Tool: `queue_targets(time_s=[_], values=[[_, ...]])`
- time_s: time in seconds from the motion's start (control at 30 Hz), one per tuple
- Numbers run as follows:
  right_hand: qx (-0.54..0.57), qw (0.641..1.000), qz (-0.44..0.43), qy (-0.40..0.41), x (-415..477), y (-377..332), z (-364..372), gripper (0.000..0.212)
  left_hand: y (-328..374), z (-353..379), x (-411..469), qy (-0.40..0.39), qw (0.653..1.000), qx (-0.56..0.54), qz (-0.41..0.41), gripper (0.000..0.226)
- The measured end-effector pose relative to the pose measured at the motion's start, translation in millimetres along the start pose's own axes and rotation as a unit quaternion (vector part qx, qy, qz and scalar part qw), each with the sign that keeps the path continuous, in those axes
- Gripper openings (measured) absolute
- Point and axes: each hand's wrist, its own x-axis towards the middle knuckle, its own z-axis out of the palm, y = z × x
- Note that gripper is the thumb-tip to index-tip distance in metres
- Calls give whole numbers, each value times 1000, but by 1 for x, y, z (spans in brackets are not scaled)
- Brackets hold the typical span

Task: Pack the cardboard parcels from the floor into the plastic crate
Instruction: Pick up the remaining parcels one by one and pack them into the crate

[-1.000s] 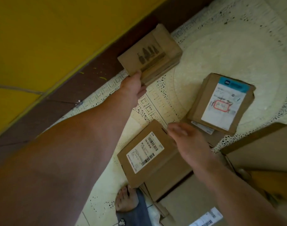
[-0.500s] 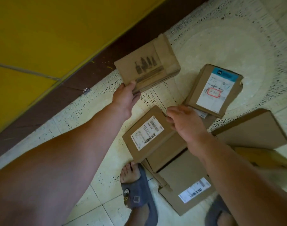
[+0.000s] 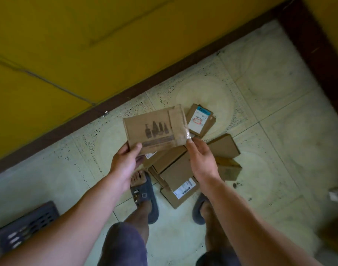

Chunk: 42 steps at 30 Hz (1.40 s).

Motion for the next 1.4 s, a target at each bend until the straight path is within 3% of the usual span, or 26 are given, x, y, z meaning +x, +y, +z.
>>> queue_targets(time_s=[0.13, 0.27, 0.43, 0.53, 0.63, 0.77, 0.9, 1.07, 1.27, 1.4], values=[[-44, 996, -56, 46, -93, -22, -31, 54, 17, -11, -95, -25, 998, 50, 30, 9], [-18, 998, -54, 39, -163, -28, -56, 49, 27, -26, -176, -49, 992, 95, 71, 38], [-11, 996, -85, -27, -235, -10, -78, 40, 2, -50, -260, 28, 977, 164, 133, 72], [-29, 990, -110, -81, -273, 6, -90, 39, -27, -62, -317, 72, 980, 107, 152, 43], [-59, 981, -134, -126, -305, 17, -99, 44, -66, -77, -372, 88, 984, 40, 152, 28], [-113, 958, -171, -202, -353, 26, -95, 38, -113, -101, -437, 167, 971, -2, 171, 37], [-165, 927, -230, -247, -403, 37, -73, 22, -155, -127, -493, 253, 945, -74, 192, 23], [-238, 883, -297, -274, -463, 67, -22, 14, -223, -172, -544, 292, 922, -161, 195, 11], [-284, 858, -286, -319, -538, 145, 63, 10, -327, -257, -595, 334, 895, -242, 172, 15], [-276, 854, -268, -349, -590, 193, 114, 20, -387, -311, -620, 341, 880, -290, 157, 15]])
